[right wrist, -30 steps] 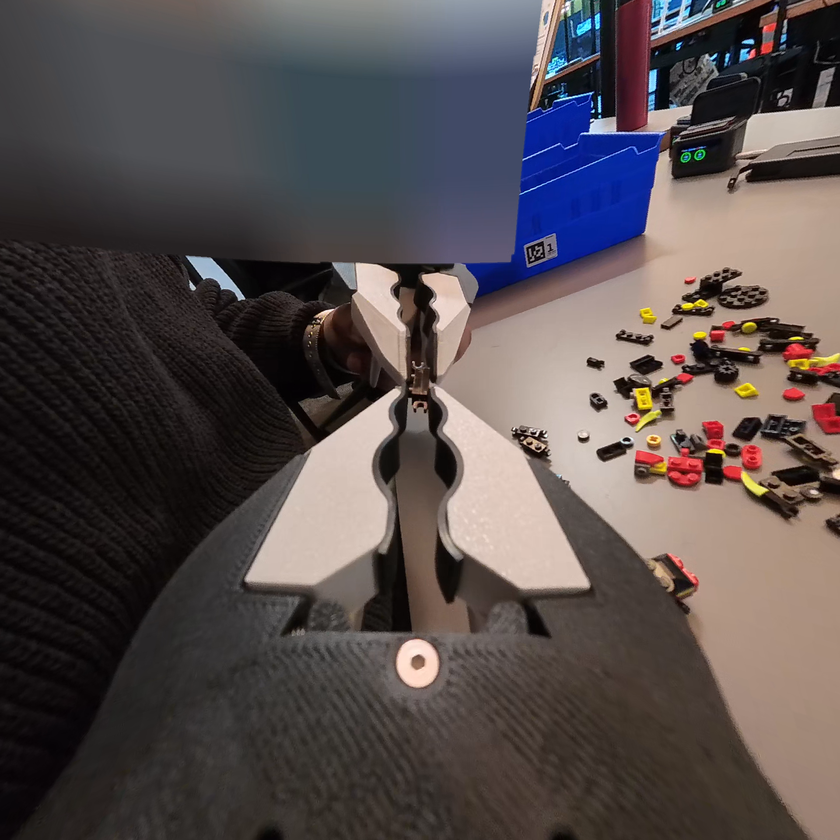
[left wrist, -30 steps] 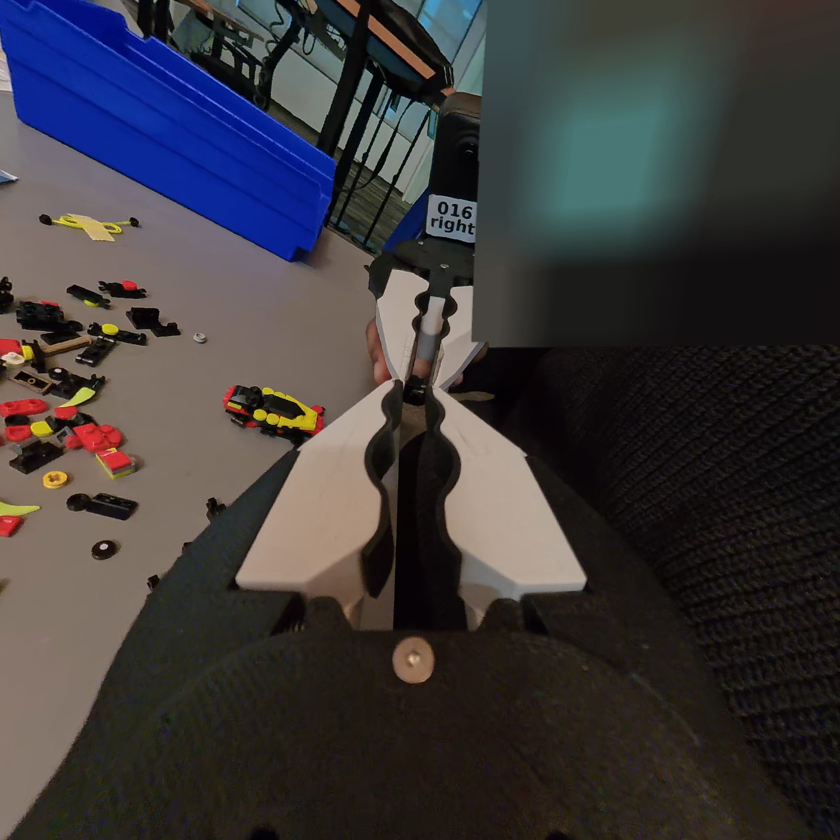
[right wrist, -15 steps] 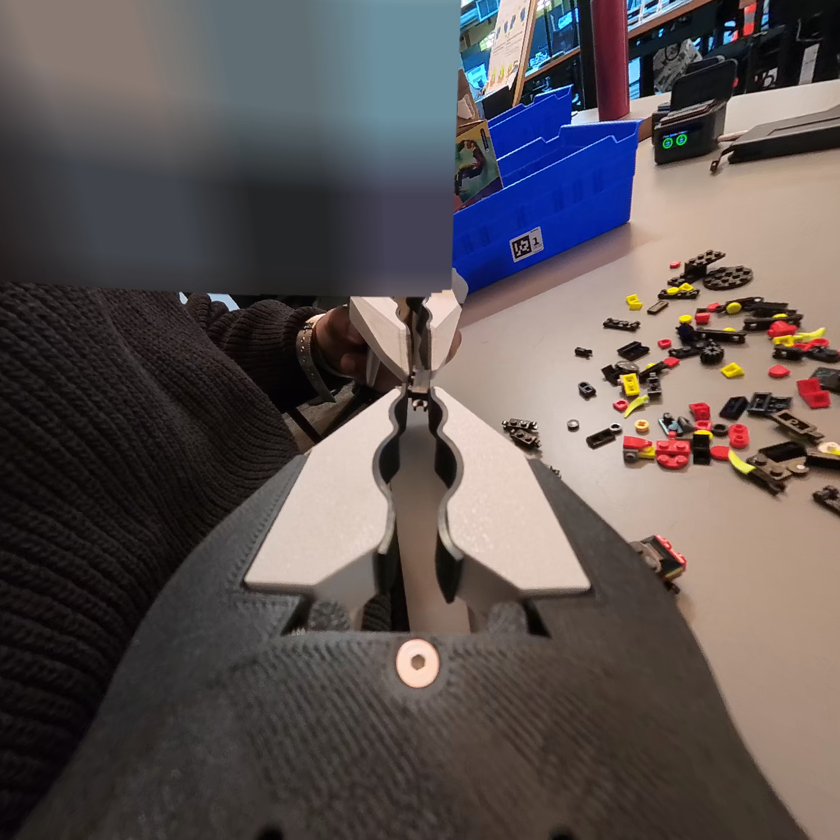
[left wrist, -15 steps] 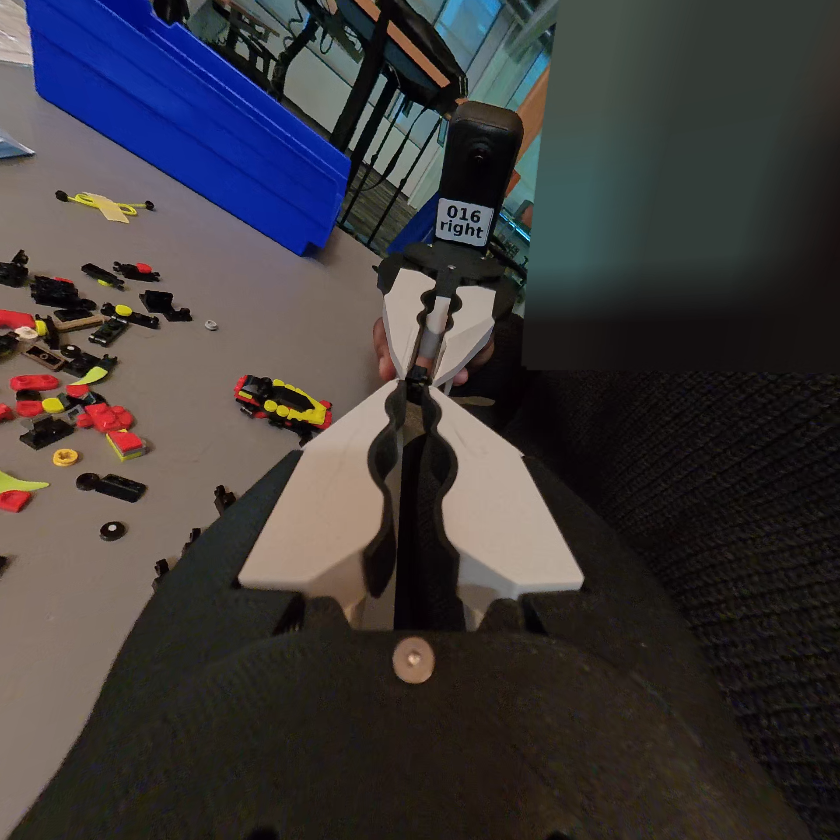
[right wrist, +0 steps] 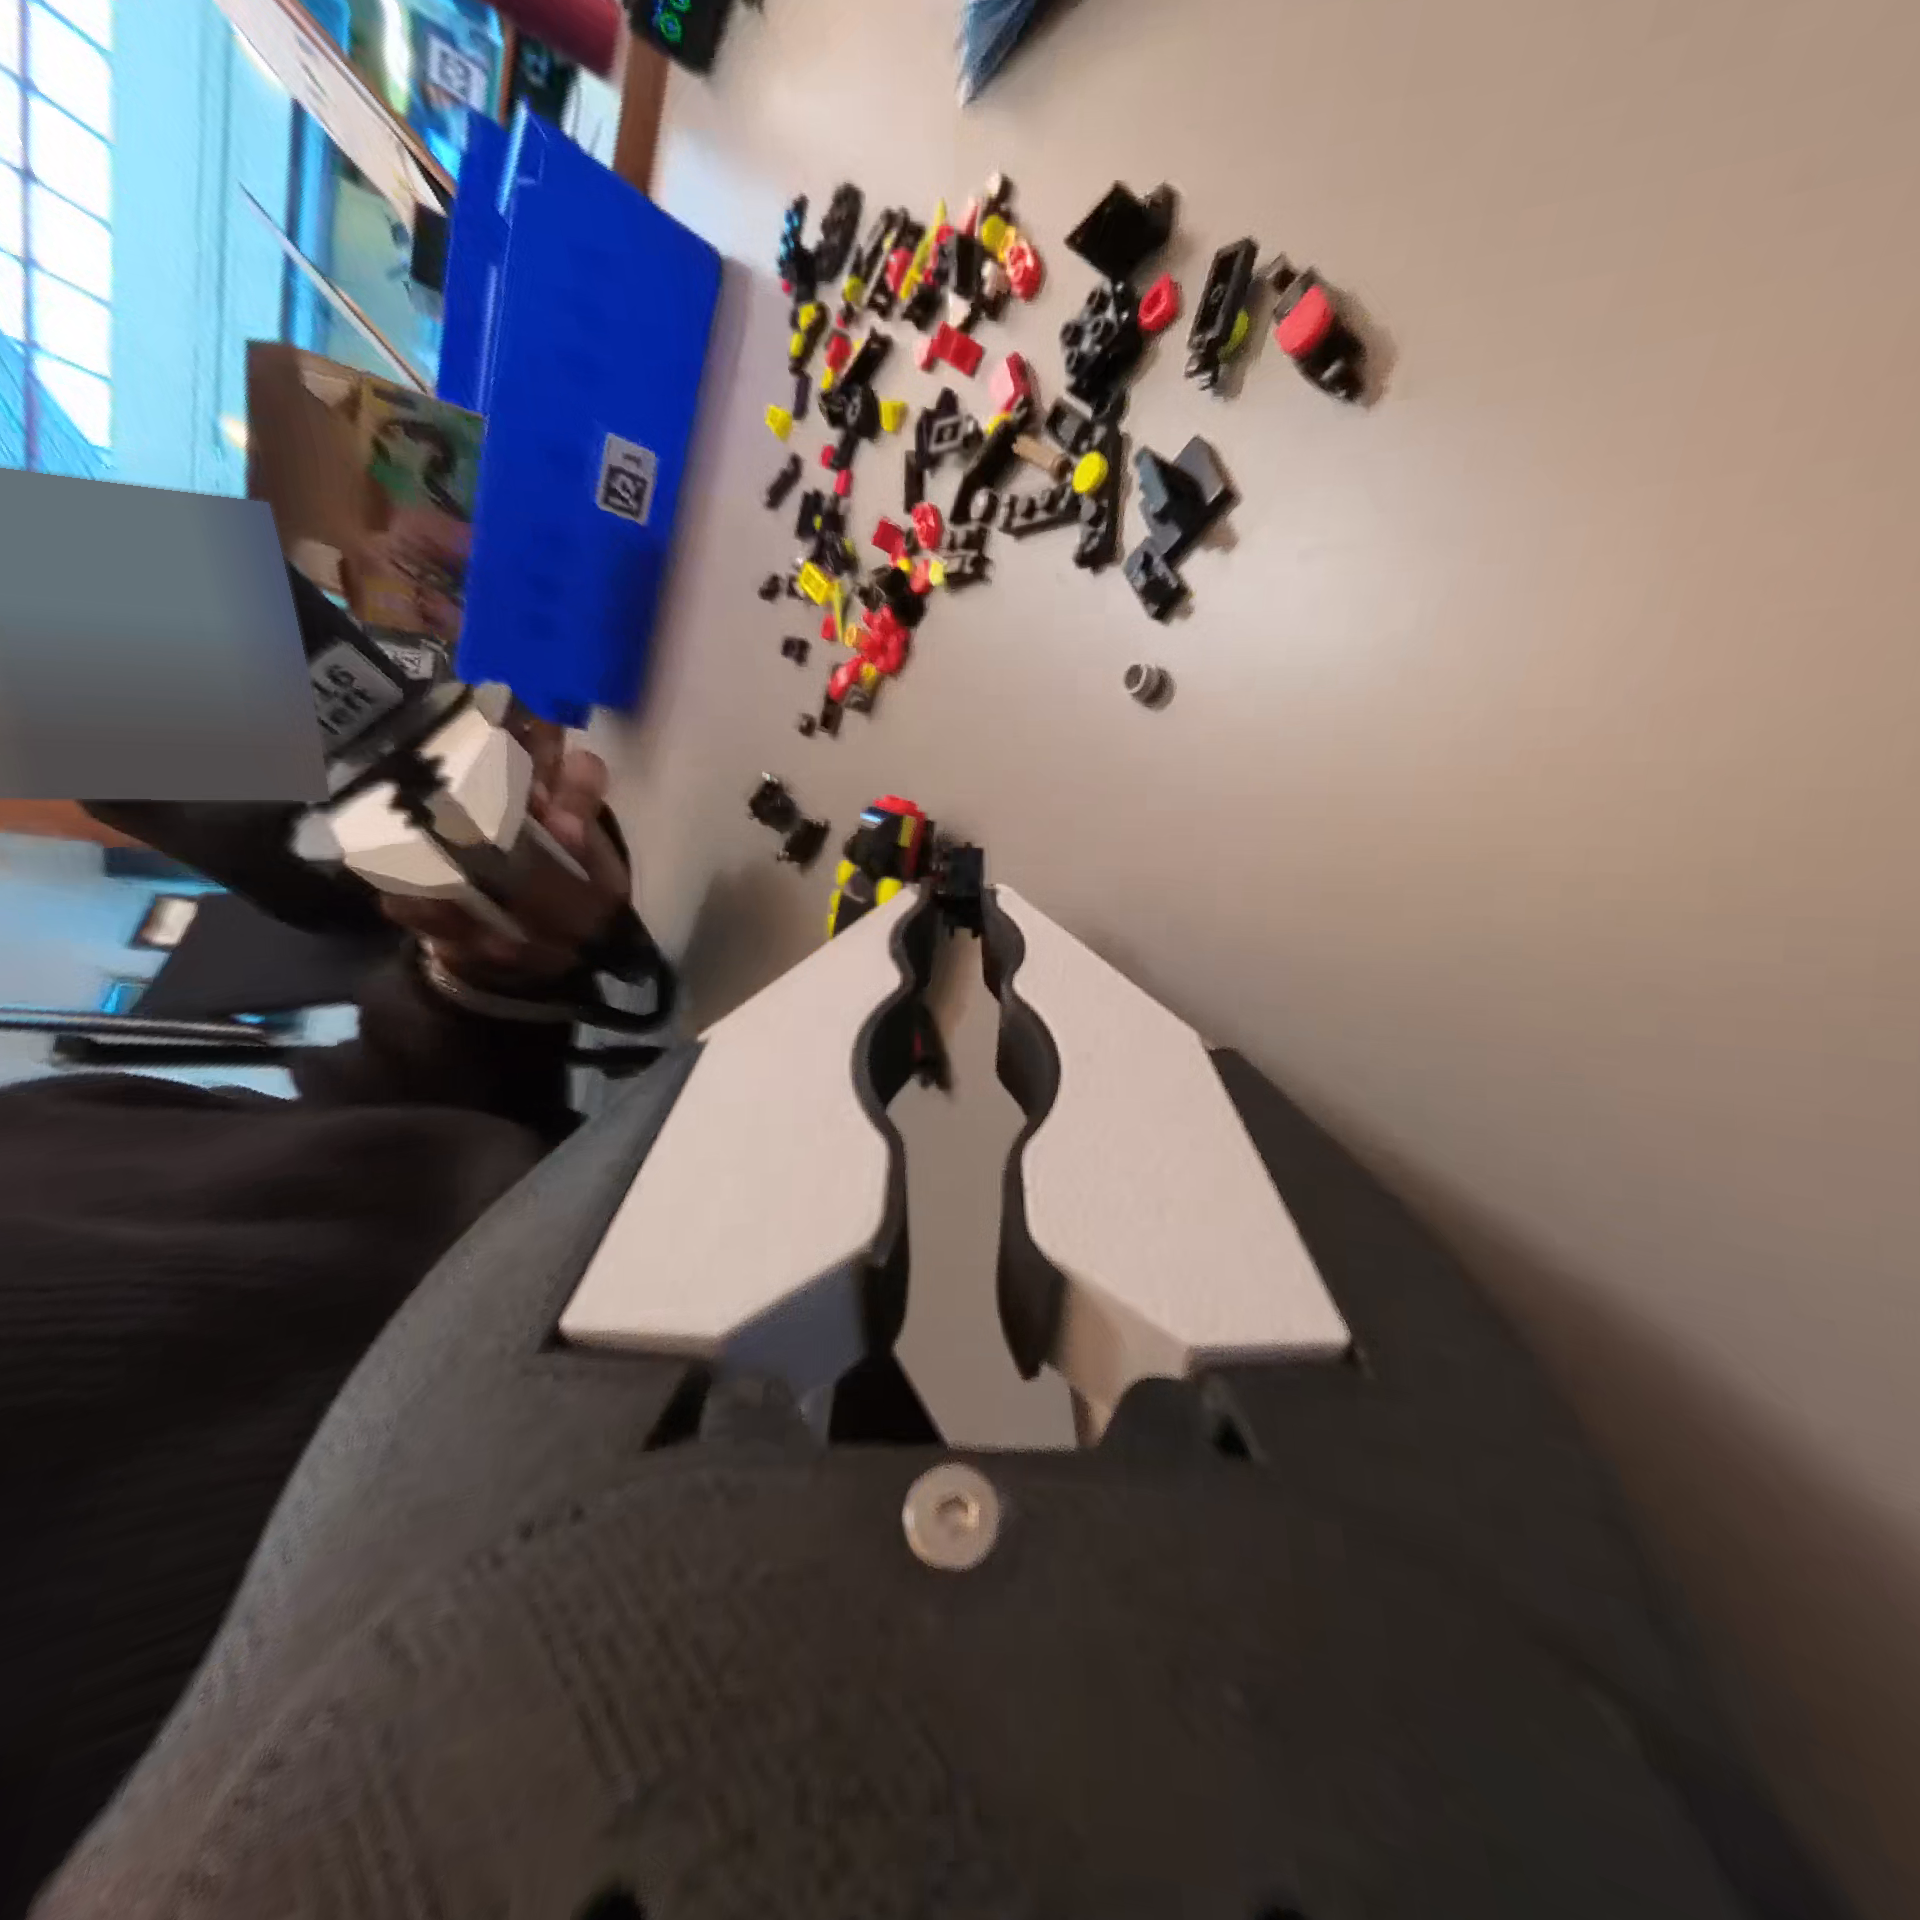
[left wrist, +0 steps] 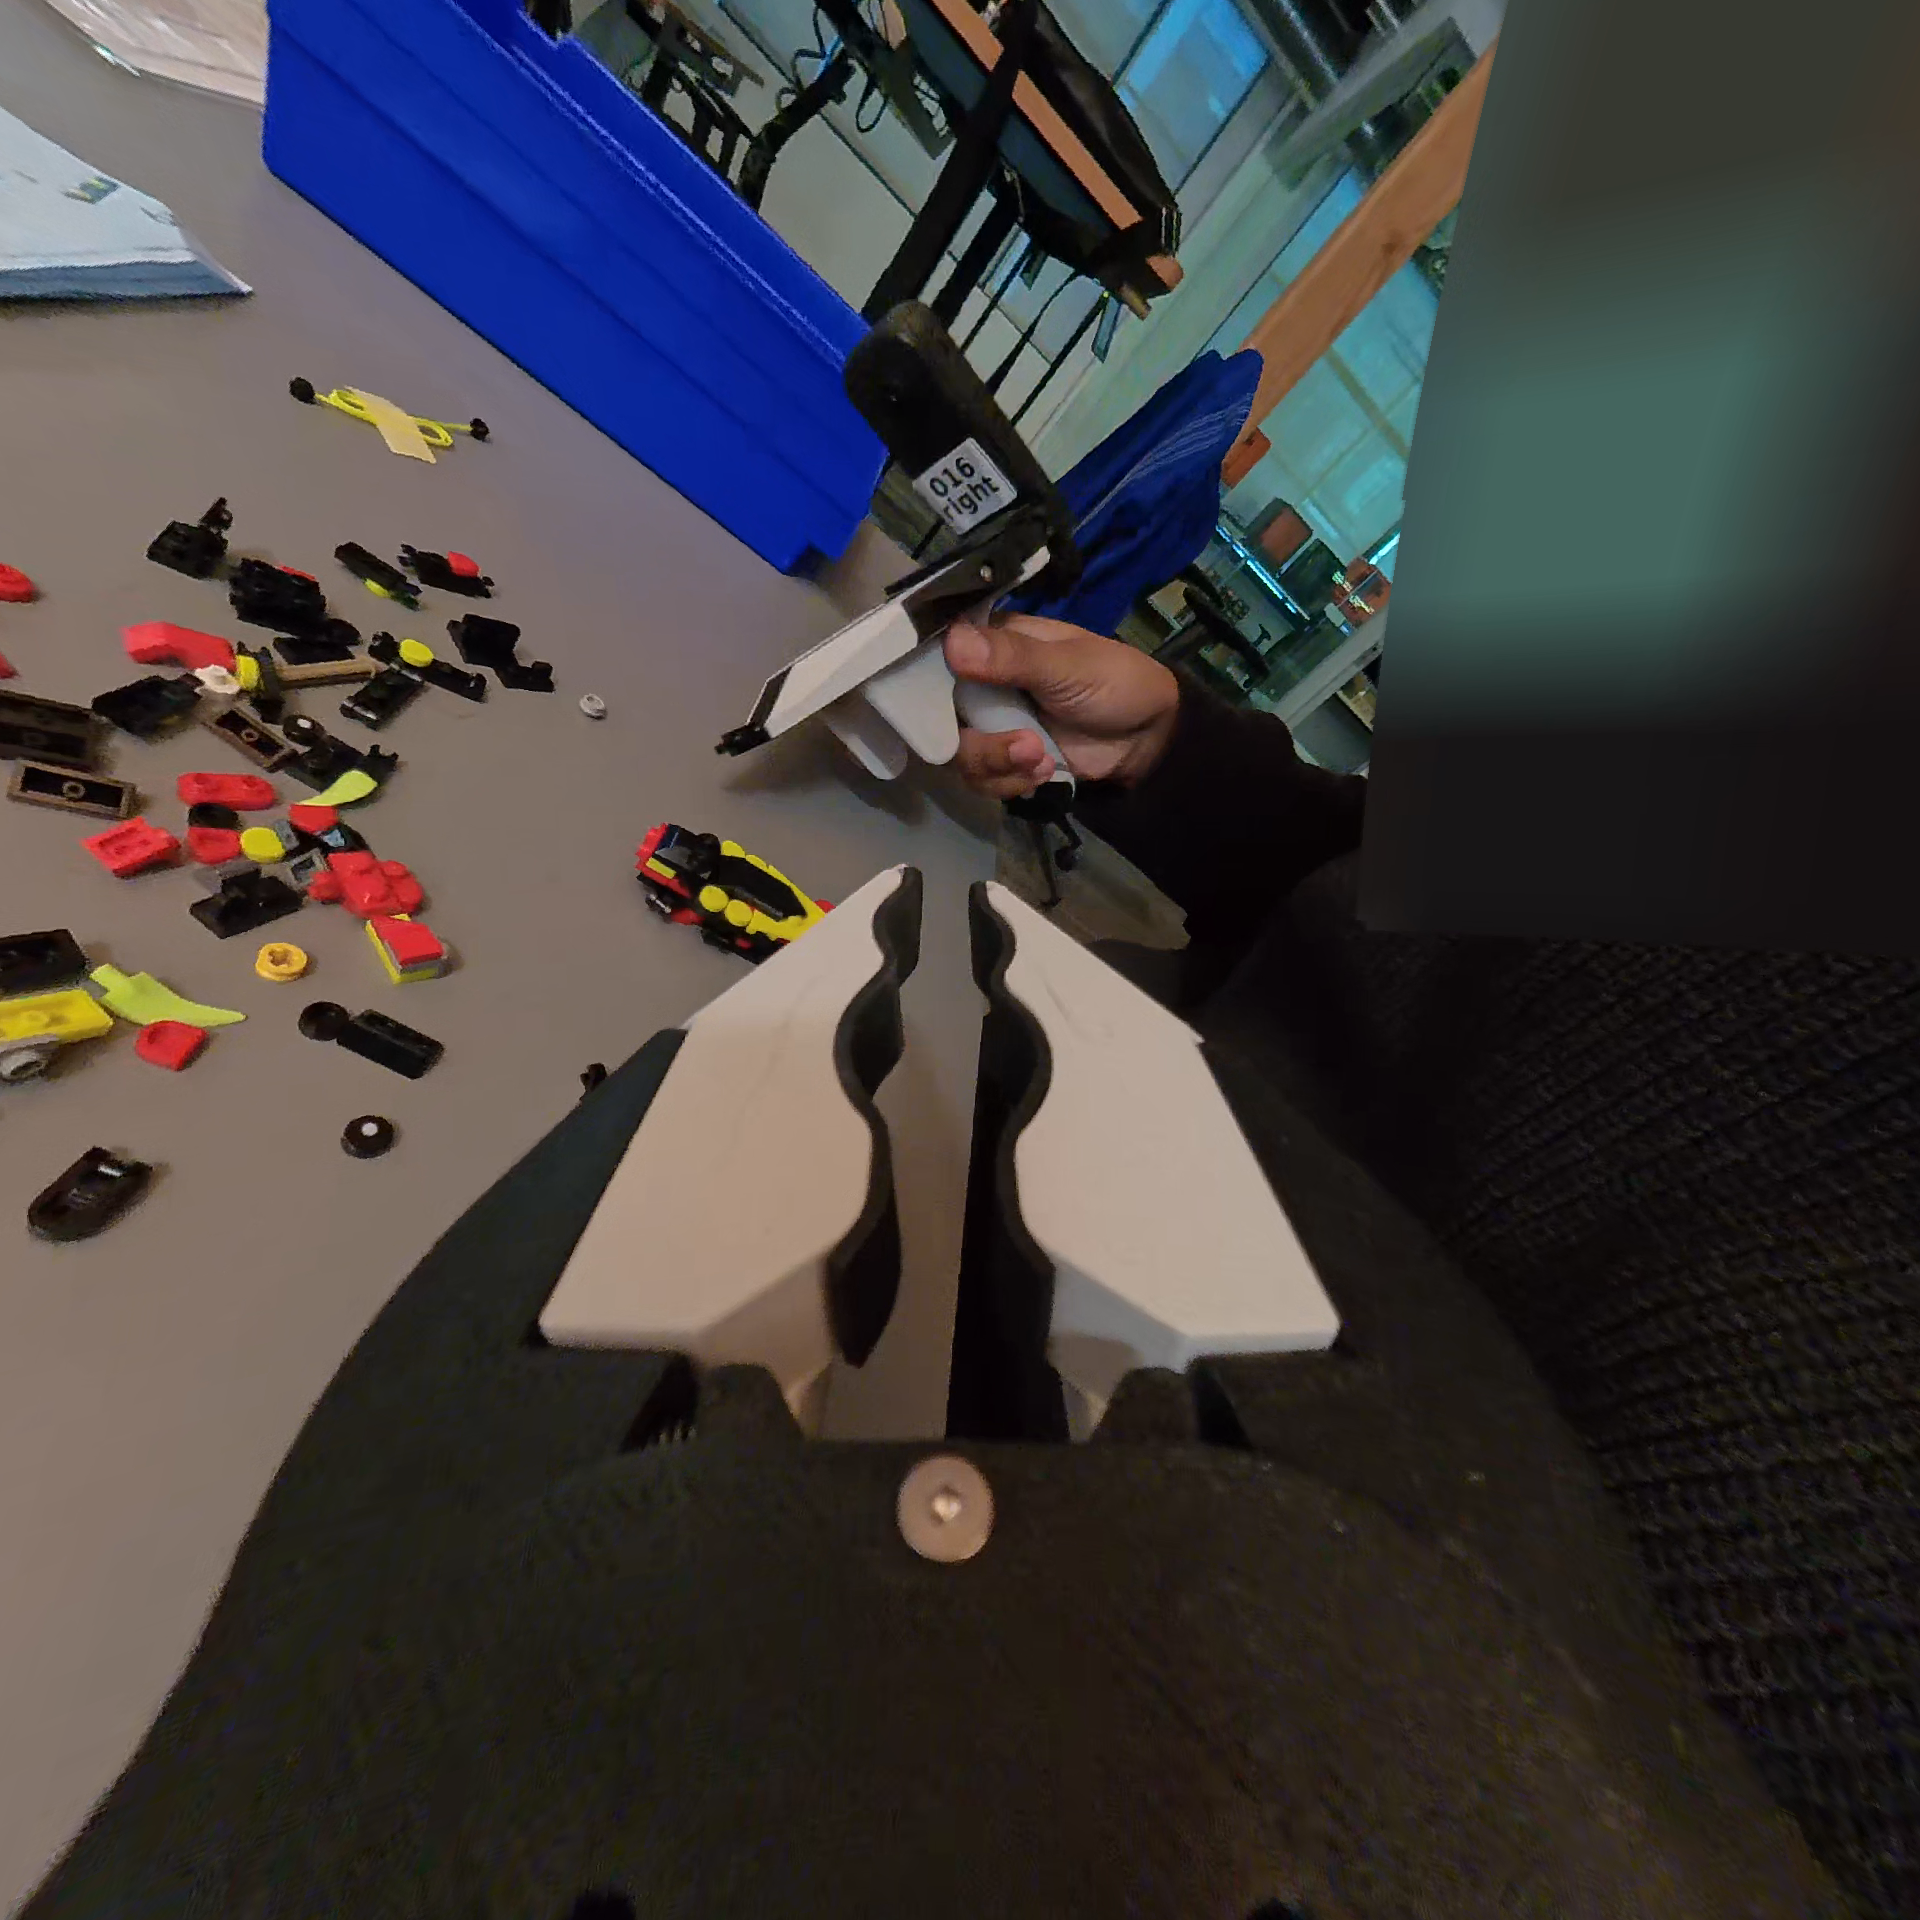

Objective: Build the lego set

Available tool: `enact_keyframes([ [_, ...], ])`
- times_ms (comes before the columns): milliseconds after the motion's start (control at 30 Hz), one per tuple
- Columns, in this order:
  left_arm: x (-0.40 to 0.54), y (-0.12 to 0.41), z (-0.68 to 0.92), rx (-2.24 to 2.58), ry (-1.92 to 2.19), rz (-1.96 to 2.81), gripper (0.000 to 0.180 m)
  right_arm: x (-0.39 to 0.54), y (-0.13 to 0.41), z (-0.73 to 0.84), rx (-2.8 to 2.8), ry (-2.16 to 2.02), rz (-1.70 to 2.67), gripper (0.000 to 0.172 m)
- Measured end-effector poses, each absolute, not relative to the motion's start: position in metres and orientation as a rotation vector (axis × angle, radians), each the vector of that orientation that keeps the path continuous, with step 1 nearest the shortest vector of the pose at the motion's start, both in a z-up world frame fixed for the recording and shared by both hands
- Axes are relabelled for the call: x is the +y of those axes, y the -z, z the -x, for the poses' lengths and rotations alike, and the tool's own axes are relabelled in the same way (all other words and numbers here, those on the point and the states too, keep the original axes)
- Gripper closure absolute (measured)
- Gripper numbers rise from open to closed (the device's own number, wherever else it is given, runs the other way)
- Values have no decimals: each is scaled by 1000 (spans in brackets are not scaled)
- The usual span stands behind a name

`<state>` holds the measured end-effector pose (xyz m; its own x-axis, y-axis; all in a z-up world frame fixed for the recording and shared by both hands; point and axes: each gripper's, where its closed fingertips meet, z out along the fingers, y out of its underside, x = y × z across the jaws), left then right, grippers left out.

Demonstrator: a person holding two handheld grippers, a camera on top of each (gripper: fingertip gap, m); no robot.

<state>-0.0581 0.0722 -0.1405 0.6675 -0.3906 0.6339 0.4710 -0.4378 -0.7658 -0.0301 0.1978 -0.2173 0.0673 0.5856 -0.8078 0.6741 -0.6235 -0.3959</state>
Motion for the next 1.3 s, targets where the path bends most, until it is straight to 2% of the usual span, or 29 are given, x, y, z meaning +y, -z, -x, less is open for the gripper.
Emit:
enact_keyframes([
  [133, 73, 144, 59, -70, 966, 1789, 175, 205, 240, 24, 1550, 1420, -2335, 164],
  [300, 74, 146, 59, -70, 967, 1799, 175, 214, 238, 25, 1562, 1435, -2368, 162],
  [433, 74, 146, 59, -74, 974, 1798, 175, 223, 228, 28, 1658, 1505, -2371, 153],
  [533, 73, 145, 60, -82, 984, 1793, 175, 217, 212, 32, 1952, 1537, -2288, 149],
  [733, 73, 144, 62, -101, 1006, 1781, 175, 205, 229, 28, 2585, 1108, -2180, 157],
  [967, 73, 143, 63, -109, 1015, 1774, 176, 200, 234, 28, 2609, 1074, -2142, 157],
  [1100, 73, 143, 62, -110, 1019, 1774, 177, 204, 237, 28, 2608, 1041, -2166, 164],
  [1300, 73, 143, 63, -113, 1026, 1772, 177, 205, 233, 29, 2510, 1137, -2196, 165],
])
